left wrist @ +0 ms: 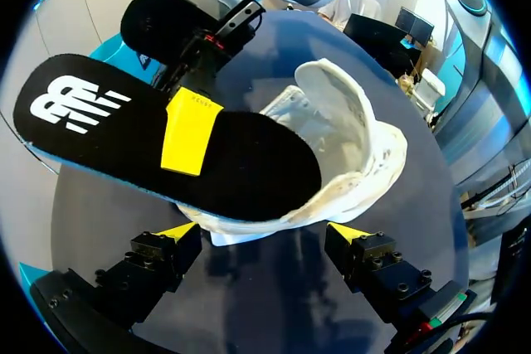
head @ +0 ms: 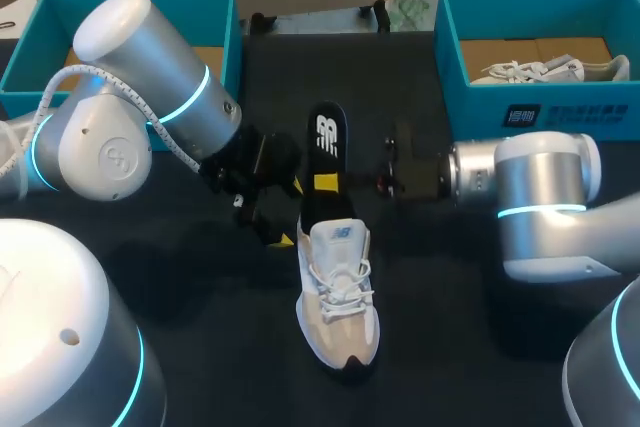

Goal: Take the shoe out of the shoebox, open the shoe tongue, remove and reinsert the insole, then place the shoe into the shoebox

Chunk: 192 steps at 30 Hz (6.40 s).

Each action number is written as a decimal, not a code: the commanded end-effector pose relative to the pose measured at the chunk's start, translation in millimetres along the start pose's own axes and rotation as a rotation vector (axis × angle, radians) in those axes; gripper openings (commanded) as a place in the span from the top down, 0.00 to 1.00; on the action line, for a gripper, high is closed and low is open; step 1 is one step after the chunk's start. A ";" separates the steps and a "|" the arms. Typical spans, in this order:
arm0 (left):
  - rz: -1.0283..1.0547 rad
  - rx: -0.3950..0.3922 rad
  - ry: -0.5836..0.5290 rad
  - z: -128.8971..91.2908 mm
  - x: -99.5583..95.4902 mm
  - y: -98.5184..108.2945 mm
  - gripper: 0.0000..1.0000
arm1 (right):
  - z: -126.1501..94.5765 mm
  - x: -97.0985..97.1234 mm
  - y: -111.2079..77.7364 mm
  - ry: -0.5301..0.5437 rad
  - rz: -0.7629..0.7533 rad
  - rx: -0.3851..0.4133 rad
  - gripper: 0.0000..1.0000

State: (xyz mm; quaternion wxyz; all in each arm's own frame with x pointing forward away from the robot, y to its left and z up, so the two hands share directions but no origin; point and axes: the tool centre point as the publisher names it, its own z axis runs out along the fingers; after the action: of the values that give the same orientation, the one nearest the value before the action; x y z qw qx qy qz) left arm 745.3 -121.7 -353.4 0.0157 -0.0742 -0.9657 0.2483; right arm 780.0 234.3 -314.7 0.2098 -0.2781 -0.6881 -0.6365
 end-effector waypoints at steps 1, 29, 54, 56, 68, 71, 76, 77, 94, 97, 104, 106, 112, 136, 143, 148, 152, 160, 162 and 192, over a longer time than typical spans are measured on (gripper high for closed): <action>0.000 -0.001 0.000 0.8 -0.2 0.2 0.00 | -3.1 -0.6 -9.6 -0.005 0.013 0.012 1.00; 0.000 -0.001 0.000 0.8 -0.2 0.2 0.00 | -6.7 11.4 -62.2 0.006 0.113 0.135 1.00; 0.000 -0.001 0.000 0.8 -0.2 0.2 0.00 | -3.7 17.6 -17.0 0.093 -0.009 0.090 0.72; 0.000 -0.001 0.000 0.8 -0.2 0.2 0.00 | -2.9 13.2 -11.5 0.111 -0.004 0.074 0.73; 0.000 -0.001 0.000 0.8 -0.2 0.2 0.00 | -0.6 -0.4 -9.2 0.155 0.064 0.017 1.00; 0.000 -0.001 0.000 0.8 -0.2 0.2 0.00 | -3.9 -1.0 -17.6 0.149 0.088 0.011 1.00; 0.000 -0.001 0.000 0.8 -0.2 0.2 0.00 | -8.5 2.1 -34.8 0.131 0.128 0.009 1.00; 0.000 -0.001 0.000 0.8 -0.2 0.2 0.00 | -9.0 3.1 -38.1 0.128 0.135 0.012 1.00; 0.000 -0.001 0.000 0.8 -0.2 0.2 0.00 | -9.4 19.3 -60.3 0.083 0.160 0.038 0.80; 0.000 -0.001 0.000 0.8 -0.2 0.2 0.00 | -7.8 23.3 -53.6 0.080 0.130 0.043 0.59; 0.000 -0.001 0.000 0.8 -0.2 0.2 0.00 | -2.7 26.1 -39.7 0.083 0.078 0.062 0.60; 0.000 -0.001 0.000 0.8 -0.2 0.2 0.00 | -2.0 24.9 -36.6 0.083 0.072 0.065 0.61; 0.000 -0.001 0.000 0.8 -0.2 0.2 0.00 | -0.7 21.5 -28.4 0.088 0.059 0.067 0.63; 0.000 -0.001 0.000 0.8 -0.2 0.2 0.00 | -11.5 6.2 -64.8 0.046 0.230 0.038 1.00; 0.000 -0.001 0.000 0.8 -0.2 0.2 0.00 | -8.3 20.3 -51.9 0.042 0.152 0.044 0.62; 0.000 -0.001 0.000 0.8 -0.2 0.2 0.00 | -6.6 23.8 -38.1 0.048 0.094 0.057 0.55; 0.000 -0.001 0.000 0.8 -0.2 0.2 0.00 | -6.0 19.4 -29.1 0.052 0.075 0.060 0.54; 0.000 -0.001 0.000 0.8 -0.2 0.2 0.00 | -2.6 9.6 -22.1 0.068 0.077 0.059 0.77; 0.000 -0.001 0.000 0.8 -0.2 0.2 0.00 | -2.3 6.2 -23.7 0.062 0.089 0.061 1.00; 0.031 0.004 0.009 -9.6 2.7 -1.1 0.00 | -13.8 11.7 -32.6 -0.020 0.179 0.249 0.15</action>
State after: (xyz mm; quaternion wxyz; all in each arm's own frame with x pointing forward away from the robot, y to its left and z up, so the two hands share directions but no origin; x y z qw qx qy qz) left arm 744.3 -122.5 -349.3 0.0164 -0.0888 -0.9639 0.2506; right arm 741.9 224.4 -335.9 0.2825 -0.3219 -0.7176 -0.5492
